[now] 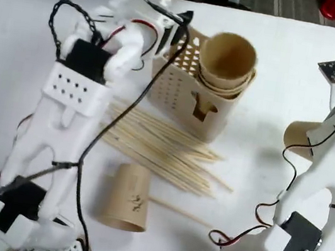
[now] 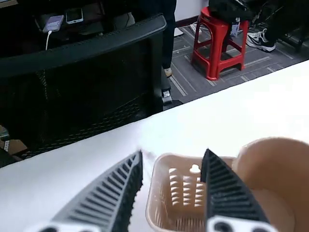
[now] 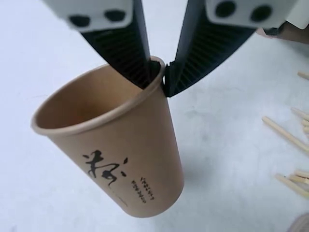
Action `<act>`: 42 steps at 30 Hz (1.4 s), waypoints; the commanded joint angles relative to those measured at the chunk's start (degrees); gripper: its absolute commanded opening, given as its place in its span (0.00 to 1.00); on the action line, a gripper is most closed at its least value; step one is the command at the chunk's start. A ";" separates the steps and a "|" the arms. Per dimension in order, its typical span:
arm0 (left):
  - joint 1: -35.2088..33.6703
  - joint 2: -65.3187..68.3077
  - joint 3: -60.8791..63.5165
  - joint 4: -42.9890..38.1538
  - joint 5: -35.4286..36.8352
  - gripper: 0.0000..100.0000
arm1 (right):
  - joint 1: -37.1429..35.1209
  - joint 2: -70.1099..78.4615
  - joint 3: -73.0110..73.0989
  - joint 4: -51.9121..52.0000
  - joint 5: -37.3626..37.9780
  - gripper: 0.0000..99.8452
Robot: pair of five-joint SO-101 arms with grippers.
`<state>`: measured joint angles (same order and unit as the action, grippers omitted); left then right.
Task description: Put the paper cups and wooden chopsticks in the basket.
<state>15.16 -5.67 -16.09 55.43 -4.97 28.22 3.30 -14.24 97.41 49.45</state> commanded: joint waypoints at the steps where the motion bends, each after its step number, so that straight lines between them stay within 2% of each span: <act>1: -0.22 -6.29 -6.68 7.91 0.70 0.21 | -2.07 -7.08 -0.88 0.31 1.14 0.02; 5: -0.66 -11.30 -7.12 15.38 -0.09 0.20 | -4.62 -14.64 -0.79 0.31 6.68 0.02; 8: -1.01 -13.76 -7.03 22.42 -4.31 0.19 | -6.46 -19.74 -0.79 0.31 8.00 0.02; 15: -7.34 -16.31 -7.03 31.82 -9.85 0.04 | -10.51 -28.53 -0.79 -2.59 8.53 0.02; 22: -14.20 -18.33 -6.95 38.42 -9.67 0.02 | -17.27 -33.19 -0.79 -3.47 8.53 0.02; 25: -16.22 -20.18 -6.51 40.18 -6.86 0.02 | -20.35 -33.19 -0.79 -5.58 8.18 0.02; 30: -19.03 -26.95 4.92 37.01 -6.15 0.03 | -23.60 -33.19 -0.88 -10.42 8.53 0.02; 34: -22.37 -34.33 21.19 27.87 -6.15 0.03 | -26.86 -33.19 -0.88 -11.38 9.14 0.02; 37: -24.22 -40.57 34.11 20.48 -6.15 0.03 | -29.14 -33.19 -0.79 -9.80 12.40 0.02; 42: -25.10 -50.95 51.96 11.87 -6.15 0.11 | -30.73 -33.01 -0.35 -8.48 14.77 0.02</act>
<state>-9.10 -48.40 24.18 74.07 -11.82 -1.14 -28.35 -14.24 88.53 62.55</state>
